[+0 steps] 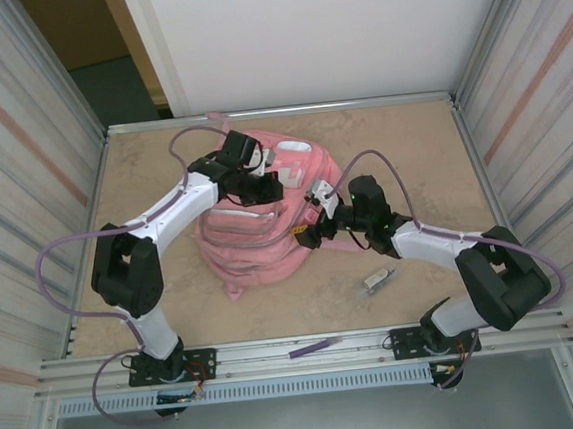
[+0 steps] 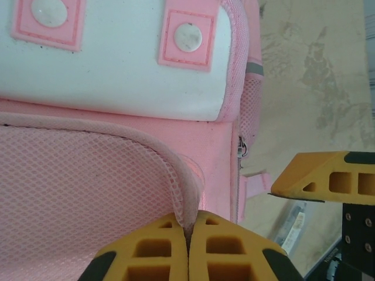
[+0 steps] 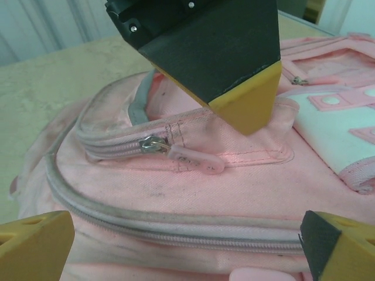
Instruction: Pack the student bag
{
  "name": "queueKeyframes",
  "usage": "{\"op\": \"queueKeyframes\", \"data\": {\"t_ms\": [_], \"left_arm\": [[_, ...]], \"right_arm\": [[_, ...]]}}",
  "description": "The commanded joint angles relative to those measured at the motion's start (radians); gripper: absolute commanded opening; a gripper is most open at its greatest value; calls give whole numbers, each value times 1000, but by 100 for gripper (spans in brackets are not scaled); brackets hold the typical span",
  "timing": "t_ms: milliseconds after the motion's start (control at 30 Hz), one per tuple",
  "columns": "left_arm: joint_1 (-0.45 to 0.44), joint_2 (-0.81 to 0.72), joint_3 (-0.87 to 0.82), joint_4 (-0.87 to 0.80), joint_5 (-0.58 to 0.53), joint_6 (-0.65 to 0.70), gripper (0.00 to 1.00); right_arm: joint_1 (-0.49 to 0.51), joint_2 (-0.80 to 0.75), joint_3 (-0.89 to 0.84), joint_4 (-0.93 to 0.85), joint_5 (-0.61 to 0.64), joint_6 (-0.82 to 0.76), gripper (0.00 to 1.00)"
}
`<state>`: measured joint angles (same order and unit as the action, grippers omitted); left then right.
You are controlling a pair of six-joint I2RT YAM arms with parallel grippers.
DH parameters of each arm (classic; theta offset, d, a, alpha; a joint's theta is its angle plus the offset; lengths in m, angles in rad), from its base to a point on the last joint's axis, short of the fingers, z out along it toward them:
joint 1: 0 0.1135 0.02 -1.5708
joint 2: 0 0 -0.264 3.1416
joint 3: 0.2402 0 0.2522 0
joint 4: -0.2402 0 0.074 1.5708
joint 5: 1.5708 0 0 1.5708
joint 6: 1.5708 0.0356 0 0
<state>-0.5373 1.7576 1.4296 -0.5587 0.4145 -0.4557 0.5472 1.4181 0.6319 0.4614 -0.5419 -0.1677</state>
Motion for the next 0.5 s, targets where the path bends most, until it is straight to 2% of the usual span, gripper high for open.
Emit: {"op": "queueKeyframes", "data": {"t_ms": [0,233,467], "left_arm": [[9,-86,-10,91,149,-24,0],[8,-119,-50,127,190,-26,0],[9,-143,-95,145,202,-42,0]], "right_arm": [[-18,24,45,-86,-117,-134,99],[-50,53,80,-88,-136,-225,100],[-35,81,118,-98,-185,-271,87]]}}
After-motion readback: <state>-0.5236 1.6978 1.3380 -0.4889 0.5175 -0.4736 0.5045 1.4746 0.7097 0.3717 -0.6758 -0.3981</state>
